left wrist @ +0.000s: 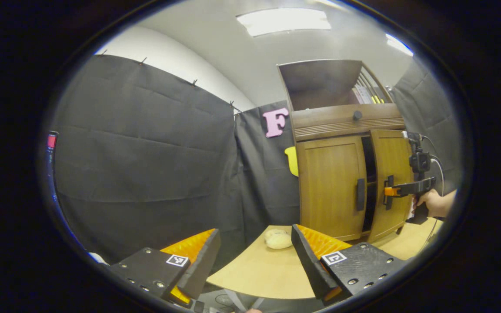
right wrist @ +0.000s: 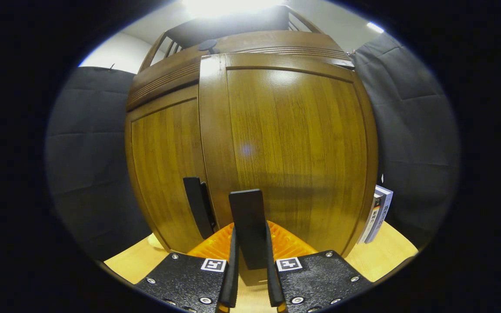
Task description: Open the right door of the double-door shoe cabinet with the right hand, and open the left door with the left hand.
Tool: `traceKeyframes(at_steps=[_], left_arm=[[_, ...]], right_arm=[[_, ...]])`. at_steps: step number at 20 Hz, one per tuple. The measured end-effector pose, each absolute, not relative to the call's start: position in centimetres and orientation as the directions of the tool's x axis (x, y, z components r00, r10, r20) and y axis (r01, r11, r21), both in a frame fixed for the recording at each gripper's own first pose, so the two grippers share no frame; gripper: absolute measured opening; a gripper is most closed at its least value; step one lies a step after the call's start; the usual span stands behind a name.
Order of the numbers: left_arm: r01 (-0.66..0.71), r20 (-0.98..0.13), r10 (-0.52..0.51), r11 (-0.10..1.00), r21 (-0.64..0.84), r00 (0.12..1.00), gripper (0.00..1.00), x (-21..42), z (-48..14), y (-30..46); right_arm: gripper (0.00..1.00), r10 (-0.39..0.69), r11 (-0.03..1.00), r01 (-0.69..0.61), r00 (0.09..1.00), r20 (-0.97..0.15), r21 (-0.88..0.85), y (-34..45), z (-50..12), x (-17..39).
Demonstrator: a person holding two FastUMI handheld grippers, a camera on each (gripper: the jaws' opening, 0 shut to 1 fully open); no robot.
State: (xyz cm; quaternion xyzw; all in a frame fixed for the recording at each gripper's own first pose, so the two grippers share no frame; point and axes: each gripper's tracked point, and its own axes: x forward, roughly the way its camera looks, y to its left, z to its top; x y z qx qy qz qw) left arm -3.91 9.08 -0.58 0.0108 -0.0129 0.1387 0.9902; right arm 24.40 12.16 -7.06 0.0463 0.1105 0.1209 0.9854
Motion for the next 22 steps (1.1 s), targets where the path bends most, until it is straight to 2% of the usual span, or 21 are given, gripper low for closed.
traceKeyframes(at_steps=[8, 17, 18, 22], left_arm=[[-0.201, 0.048, 0.2, 0.98, 0.016, 0.979, 1.0, -2.4, 0.4, 6.0], [-0.094, 0.056, 0.093, 0.996, 0.011, 0.994, 1.0, -0.1, 0.4, 2.1], [-0.082, 0.057, 0.081, 0.997, 0.01, 0.995, 0.94, 0.3, 0.6, 1.5], [-0.041, 0.061, 0.041, 0.999, 0.005, 0.997, 0.94, 1.4, 1.0, -1.0]], right_arm=[[0.27, 0.295, 0.954, -0.274, 0.931, -0.216, 0.122, 10.4, -6.8, 21.5], [0.27, 0.289, 0.955, -0.267, 0.933, -0.213, 0.127, 6.5, -6.4, 17.7], [0.27, 0.286, 0.956, -0.264, 0.934, -0.213, 0.126, 6.0, -6.4, 17.3], [0.26, 0.272, 0.959, -0.246, 0.938, -0.216, 0.142, 4.1, -6.3, 16.1]])
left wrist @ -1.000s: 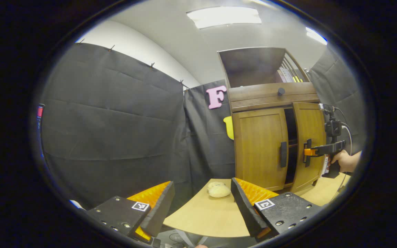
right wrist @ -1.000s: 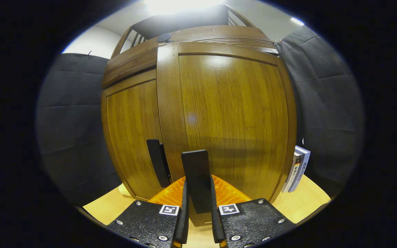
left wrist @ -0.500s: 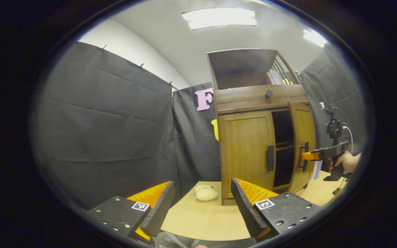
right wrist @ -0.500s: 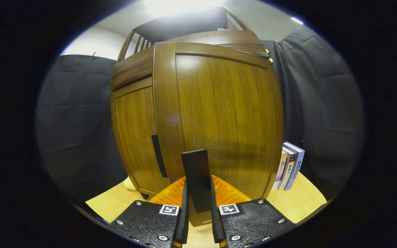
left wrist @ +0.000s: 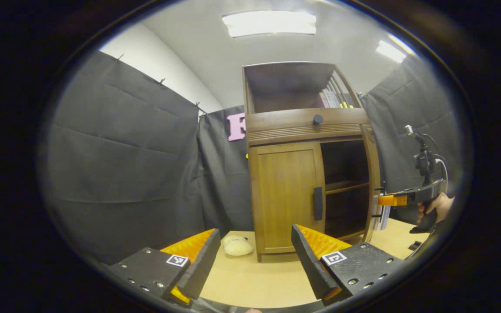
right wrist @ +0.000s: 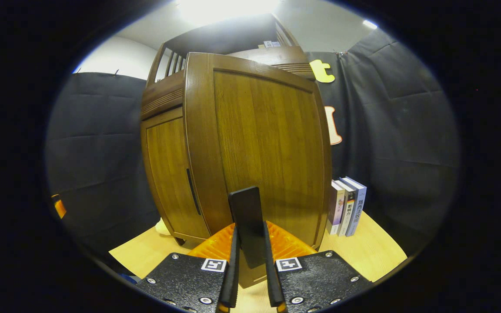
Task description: Open the right door of the double-door shoe cabinet with the right hand, and open the left door with the left hand.
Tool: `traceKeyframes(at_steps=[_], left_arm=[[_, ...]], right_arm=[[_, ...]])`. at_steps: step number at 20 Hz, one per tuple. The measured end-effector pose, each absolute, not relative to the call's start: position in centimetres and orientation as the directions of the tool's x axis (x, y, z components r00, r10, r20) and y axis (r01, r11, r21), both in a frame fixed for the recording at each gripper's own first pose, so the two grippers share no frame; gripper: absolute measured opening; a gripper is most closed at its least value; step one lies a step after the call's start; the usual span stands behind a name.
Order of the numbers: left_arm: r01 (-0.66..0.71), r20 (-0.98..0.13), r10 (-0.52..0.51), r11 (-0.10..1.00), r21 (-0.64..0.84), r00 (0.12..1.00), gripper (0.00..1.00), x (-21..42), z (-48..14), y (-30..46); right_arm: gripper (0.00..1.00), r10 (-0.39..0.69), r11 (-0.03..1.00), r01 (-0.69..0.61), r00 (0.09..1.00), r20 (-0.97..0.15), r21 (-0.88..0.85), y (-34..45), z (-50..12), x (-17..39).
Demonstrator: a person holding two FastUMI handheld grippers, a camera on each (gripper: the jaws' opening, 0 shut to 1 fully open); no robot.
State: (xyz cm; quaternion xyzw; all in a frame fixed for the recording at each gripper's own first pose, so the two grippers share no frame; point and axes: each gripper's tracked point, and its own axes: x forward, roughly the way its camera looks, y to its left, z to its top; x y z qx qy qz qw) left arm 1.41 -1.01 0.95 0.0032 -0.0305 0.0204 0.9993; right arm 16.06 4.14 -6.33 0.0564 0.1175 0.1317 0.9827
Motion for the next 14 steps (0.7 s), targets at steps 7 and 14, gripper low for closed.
traceKeyframes(at_steps=[7, 14], left_arm=[[0.017, 0.06, -0.017, 1.0, -0.001, 0.998, 0.94, 2.7, 1.2, -4.5], [0.049, 0.054, -0.049, 0.999, 0.012, 0.997, 0.94, 4.8, 1.2, -6.3]], right_arm=[[0.22, 0.27, 0.957, -0.236, 0.939, -0.214, 0.17, 0.7, -6.2, 14.2], [0.21, 0.247, 0.962, -0.214, 0.946, -0.212, 0.169, -2.8, -6.5, 13.3]])
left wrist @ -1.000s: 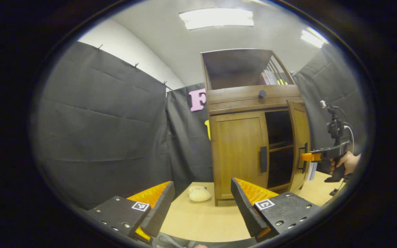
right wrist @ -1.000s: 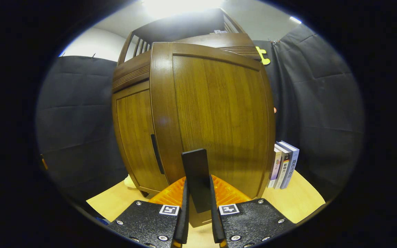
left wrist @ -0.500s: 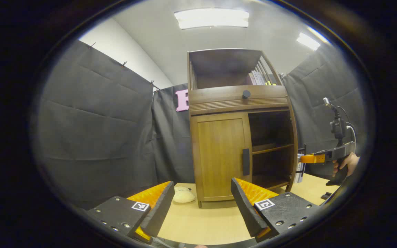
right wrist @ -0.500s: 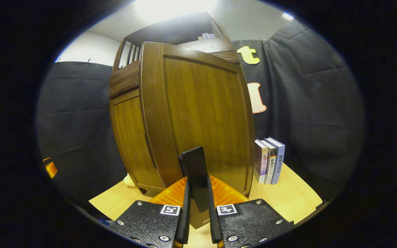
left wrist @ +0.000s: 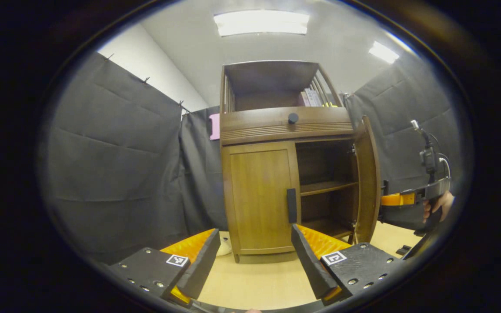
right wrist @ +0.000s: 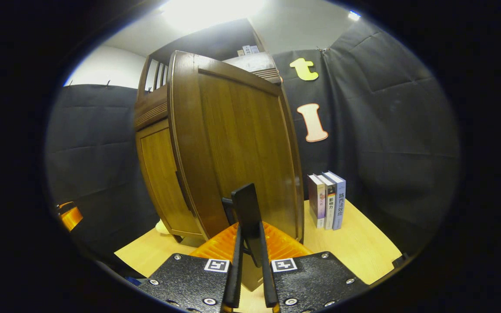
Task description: Open the right door of the double-door shoe cabinet with the right hand, and open the left door with the left hand.
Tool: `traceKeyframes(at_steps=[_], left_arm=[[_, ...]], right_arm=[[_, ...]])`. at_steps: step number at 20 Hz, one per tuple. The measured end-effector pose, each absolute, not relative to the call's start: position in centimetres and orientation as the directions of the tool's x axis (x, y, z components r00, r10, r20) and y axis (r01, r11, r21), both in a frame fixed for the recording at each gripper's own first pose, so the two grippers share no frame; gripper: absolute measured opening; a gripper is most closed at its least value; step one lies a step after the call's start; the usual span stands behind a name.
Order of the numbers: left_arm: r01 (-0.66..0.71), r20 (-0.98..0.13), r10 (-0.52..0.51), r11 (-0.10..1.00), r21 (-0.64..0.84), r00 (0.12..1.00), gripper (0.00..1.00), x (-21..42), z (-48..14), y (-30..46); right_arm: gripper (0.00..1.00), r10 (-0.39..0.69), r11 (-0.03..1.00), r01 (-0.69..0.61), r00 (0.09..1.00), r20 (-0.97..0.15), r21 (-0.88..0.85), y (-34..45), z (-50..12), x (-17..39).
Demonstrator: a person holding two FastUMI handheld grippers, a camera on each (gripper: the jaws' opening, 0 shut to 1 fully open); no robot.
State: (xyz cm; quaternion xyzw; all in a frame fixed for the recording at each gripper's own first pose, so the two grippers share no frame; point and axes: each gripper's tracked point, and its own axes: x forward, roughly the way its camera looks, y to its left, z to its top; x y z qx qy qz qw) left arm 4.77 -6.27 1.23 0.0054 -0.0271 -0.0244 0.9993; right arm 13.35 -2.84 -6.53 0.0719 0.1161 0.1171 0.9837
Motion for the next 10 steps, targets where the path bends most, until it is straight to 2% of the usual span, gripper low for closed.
traceKeyframes(at_steps=[6, 7, 8, 10], left_arm=[[0.05, 0.052, -0.051, 0.998, 0.023, 0.997, 0.94, 6.3, 1.6, -8.0], [0.049, 0.053, -0.05, 0.998, 0.026, 0.997, 0.94, 6.3, 1.7, -8.3], [0.049, 0.054, -0.051, 0.998, 0.026, 0.997, 0.94, 6.4, 1.7, -8.5], [0.051, 0.058, -0.053, 0.998, 0.027, 0.997, 0.94, 6.7, 2.0, -9.1]], right_arm=[[0.16, 0.167, 0.985, -0.156, 0.965, -0.2, 0.071, -8.0, -6.6, 13.1], [0.18, 0.157, 0.987, -0.148, 0.967, -0.199, 0.061, -8.9, -6.6, 13.1], [0.16, 0.146, 0.989, -0.137, 0.97, -0.196, 0.057, -9.6, -6.6, 13.3], [0.17, 0.133, 0.99, -0.121, 0.972, -0.193, 0.074, -11.0, -6.8, 13.2]])
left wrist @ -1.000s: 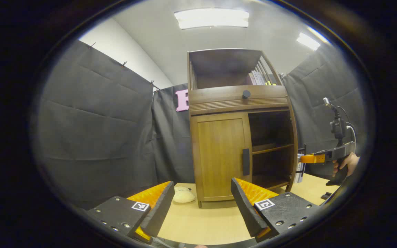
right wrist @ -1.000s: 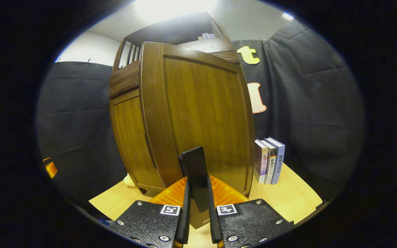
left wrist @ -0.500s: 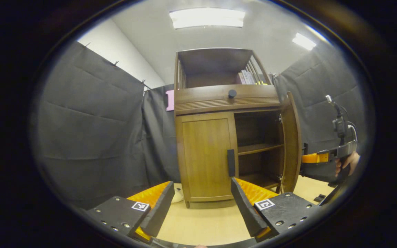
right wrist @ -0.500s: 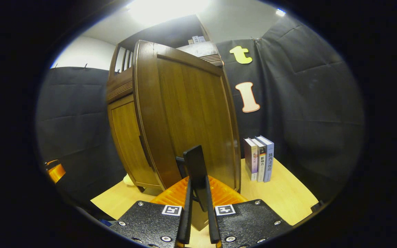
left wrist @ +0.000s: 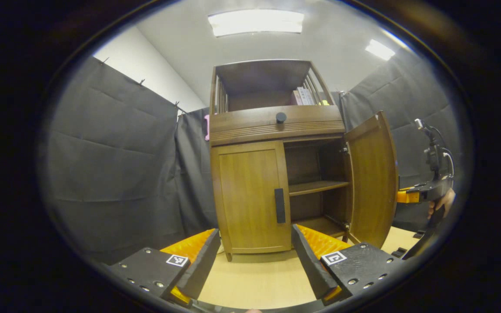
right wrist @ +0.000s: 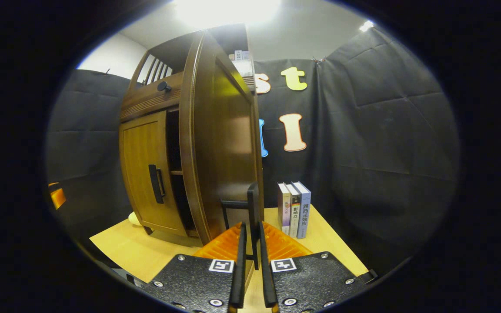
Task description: Open the right door of the double-door shoe cabinet with the right hand, and open the left door with the left hand.
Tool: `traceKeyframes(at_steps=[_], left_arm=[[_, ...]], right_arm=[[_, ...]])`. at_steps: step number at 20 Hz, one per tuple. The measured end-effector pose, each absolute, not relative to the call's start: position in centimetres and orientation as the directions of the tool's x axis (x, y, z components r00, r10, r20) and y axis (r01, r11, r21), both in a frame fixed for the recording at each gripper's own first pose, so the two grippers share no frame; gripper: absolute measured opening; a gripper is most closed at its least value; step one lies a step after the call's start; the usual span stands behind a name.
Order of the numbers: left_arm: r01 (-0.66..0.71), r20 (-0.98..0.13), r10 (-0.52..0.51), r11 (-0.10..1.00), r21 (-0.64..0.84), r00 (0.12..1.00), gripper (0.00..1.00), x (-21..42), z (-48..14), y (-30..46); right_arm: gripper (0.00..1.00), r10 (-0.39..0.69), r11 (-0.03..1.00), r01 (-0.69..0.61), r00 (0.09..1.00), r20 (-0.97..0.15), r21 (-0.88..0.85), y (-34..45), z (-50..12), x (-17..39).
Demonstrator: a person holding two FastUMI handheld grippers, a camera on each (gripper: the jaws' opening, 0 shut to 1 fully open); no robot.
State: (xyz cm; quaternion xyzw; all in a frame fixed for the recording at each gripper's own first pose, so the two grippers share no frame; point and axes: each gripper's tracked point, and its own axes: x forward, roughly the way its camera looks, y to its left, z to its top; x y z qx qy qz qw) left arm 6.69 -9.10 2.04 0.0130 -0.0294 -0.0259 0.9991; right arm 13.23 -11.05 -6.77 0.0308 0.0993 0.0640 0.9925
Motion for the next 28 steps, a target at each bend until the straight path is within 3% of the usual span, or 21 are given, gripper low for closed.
traceKeyframes(at_steps=[2, 4, 7, 8, 13, 14, 15, 26, 28], left_arm=[[0.051, 0.065, -0.053, 0.998, 0.035, 0.996, 0.94, 7.2, 2.3, -9.7], [0.059, 0.066, -0.061, 0.998, 0.031, 0.996, 1.0, 7.9, 2.7, -10.6], [0.09, 0.051, -0.091, 0.996, 0.005, 0.995, 1.0, 8.6, 2.4, -12.8], [0.102, 0.049, -0.102, 0.995, -0.003, 0.994, 1.0, 9.3, 2.3, -13.6], [0.135, 0.042, -0.133, 0.99, -0.039, 0.99, 1.0, 15.3, 2.6, -16.6], [0.136, 0.045, -0.134, 0.99, -0.038, 0.99, 0.94, 16.7, 2.5, -16.9], [0.133, 0.047, -0.131, 0.99, -0.04, 0.99, 1.0, 18.1, 2.3, -17.0], [0.142, 0.055, -0.139, 0.989, -0.049, 0.989, 1.0, 31.5, 1.3, -16.9], [0.151, 0.049, -0.148, 0.987, -0.054, 0.988, 0.94, 33.6, 0.9, -17.3]], right_arm=[[0.13, 0.117, 0.991, -0.103, 0.974, -0.193, 0.085, -12.7, -7.0, 12.9], [0.13, 0.089, 0.994, -0.075, 0.977, -0.192, 0.078, -14.7, -7.1, 12.5], [0.18, 0.057, 0.994, -0.04, 0.981, -0.186, 0.098, -16.9, -6.8, 11.4], [0.15, 0.062, 0.993, -0.042, 0.981, -0.183, 0.107, -16.9, -6.6, 11.0], [0.81, -0.014, 1.0, 0.013, 0.992, -0.121, -0.009, -18.4, -4.3, 7.2], [0.94, -0.028, 0.999, 0.025, 0.993, -0.115, -0.029, -18.6, -4.1, 6.2], [0.95, -0.04, 0.998, 0.036, 0.993, -0.111, -0.045, -18.5, -3.7, 5.2], [0.95, -0.179, 0.984, 0.179, 0.979, -0.098, -0.017, -16.9, -1.8, 0.9], [0.94, -0.202, 0.979, 0.202, 0.973, -0.111, -0.011, -16.5, -2.0, 0.7]])
